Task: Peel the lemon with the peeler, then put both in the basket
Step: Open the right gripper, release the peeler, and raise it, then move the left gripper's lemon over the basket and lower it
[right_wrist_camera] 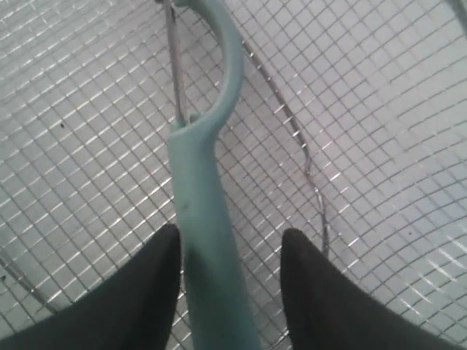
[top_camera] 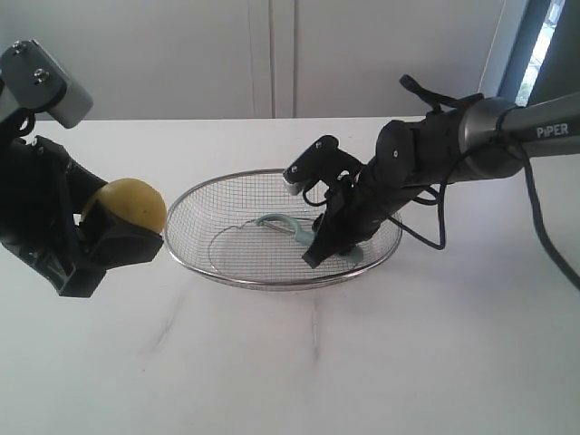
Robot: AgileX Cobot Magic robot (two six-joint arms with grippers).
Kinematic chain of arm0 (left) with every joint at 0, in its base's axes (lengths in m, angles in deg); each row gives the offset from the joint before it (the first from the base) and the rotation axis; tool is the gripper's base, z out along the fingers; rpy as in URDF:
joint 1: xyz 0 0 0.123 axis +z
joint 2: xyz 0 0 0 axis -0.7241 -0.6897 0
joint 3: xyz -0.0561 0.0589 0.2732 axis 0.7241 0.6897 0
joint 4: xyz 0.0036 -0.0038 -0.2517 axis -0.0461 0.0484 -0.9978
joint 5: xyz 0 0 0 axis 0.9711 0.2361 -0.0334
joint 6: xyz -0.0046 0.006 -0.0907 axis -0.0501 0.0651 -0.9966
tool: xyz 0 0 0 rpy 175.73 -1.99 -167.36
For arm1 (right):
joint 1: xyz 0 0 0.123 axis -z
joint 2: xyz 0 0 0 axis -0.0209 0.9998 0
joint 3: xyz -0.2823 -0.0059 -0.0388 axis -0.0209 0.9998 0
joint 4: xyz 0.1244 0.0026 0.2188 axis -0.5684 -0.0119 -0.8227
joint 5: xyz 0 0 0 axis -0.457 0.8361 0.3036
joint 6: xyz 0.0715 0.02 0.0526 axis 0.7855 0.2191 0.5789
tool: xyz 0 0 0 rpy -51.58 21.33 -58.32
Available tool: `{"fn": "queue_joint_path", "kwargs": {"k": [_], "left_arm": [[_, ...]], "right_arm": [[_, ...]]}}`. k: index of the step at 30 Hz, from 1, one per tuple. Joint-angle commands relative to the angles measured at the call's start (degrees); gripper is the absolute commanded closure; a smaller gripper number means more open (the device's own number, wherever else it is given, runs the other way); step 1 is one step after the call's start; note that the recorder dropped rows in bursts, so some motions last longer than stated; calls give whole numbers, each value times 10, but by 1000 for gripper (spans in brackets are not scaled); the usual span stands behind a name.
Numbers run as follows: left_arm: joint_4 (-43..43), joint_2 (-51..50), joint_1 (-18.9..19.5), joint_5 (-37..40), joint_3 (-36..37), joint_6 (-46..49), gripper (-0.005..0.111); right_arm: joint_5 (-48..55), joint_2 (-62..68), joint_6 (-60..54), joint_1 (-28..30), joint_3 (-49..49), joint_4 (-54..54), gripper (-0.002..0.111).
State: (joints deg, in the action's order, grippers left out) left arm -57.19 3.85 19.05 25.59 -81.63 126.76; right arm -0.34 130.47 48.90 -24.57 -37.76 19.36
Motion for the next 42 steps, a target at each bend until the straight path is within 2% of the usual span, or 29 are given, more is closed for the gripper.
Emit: {"fn": "queue_joint_path", "kwargs": {"k": [1,6,10,13,18,26,35,42], "left_arm": [[-14,1,-3,2,-4,-3,107],[-14,1,-3,2,-4,-3,107],[-14,1,-3,2,-4,-3,107],[-14,1,-3,2,-4,-3,107],[-14,1,-3,2,-4,-3,107],[-14,1,-3,-1,-4,-3,107],[-40,1,-3,-28,-4,-3,107],[-64,1,-3,-14,-4,-3,107]], "right_arm": [[-3,-40,23,-1,-18,-1,66],[17,-93,47,-1,-22,-3,66],[82,-142,72,-1,-22,-3,69],[137,-179,82,-1,-22,-3,79],[223,-239,128,-1,-22,-3,108],[296,-295,128,-1,-22,-3,108],[294,-297,128,-1,-22,-3,108],[293,-297,128,-1,-22,-3,108]]}}
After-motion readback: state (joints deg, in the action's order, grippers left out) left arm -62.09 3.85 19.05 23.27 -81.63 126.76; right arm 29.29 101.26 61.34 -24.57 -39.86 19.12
